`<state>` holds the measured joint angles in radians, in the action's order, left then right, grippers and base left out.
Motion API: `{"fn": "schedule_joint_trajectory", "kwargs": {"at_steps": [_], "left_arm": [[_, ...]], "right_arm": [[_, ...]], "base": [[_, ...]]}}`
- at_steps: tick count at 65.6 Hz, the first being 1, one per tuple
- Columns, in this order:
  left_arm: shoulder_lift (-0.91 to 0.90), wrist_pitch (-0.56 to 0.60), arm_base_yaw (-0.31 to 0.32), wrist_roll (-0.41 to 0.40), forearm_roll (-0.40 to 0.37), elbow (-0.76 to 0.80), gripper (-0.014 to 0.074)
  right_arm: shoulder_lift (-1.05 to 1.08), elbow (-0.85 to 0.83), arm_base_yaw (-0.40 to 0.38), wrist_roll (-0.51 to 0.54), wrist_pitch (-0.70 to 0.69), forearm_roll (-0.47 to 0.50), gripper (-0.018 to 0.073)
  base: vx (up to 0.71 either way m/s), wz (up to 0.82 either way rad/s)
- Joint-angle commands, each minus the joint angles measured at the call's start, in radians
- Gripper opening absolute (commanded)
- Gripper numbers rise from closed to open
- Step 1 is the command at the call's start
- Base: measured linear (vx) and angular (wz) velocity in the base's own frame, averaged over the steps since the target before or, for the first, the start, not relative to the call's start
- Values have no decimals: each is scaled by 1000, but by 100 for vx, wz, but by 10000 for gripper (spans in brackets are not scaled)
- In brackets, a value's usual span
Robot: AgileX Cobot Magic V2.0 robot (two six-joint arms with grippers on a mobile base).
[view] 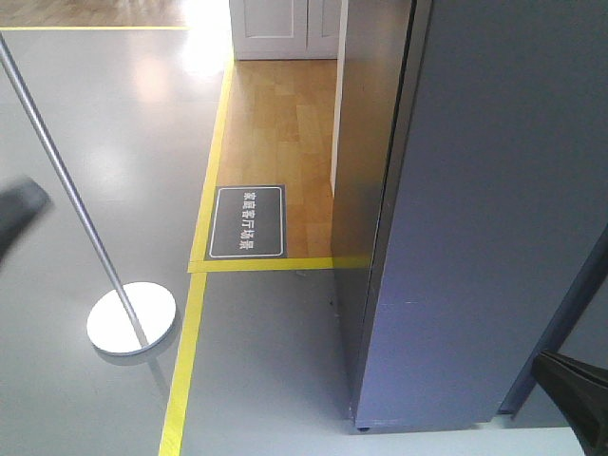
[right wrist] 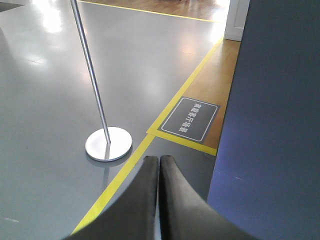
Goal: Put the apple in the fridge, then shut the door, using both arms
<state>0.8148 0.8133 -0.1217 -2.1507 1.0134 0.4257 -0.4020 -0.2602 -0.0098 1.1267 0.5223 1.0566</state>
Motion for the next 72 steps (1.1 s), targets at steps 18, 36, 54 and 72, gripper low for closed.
{"fn": "schedule_joint_trajectory", "kwargs": {"at_steps": [18, 36, 54, 72], "left_arm": [[-6, 28, 2, 113, -275, -18, -6], [-6, 25, 39, 851, -333, -117, -6], [-85, -165, 62, 1303, -647, -258, -6], [-272, -345, 62, 1549, -697, -413, -6]], "right_arm": [[-6, -27, 0, 8, -29, 36, -3], [-6, -27, 0, 8, -29, 36, -3], [-6, -27, 0, 8, -29, 36, -3], [-6, -27, 0, 8, -29, 36, -3]], "base": [[0, 0], [0, 0], [0, 0], [0, 0]]}}
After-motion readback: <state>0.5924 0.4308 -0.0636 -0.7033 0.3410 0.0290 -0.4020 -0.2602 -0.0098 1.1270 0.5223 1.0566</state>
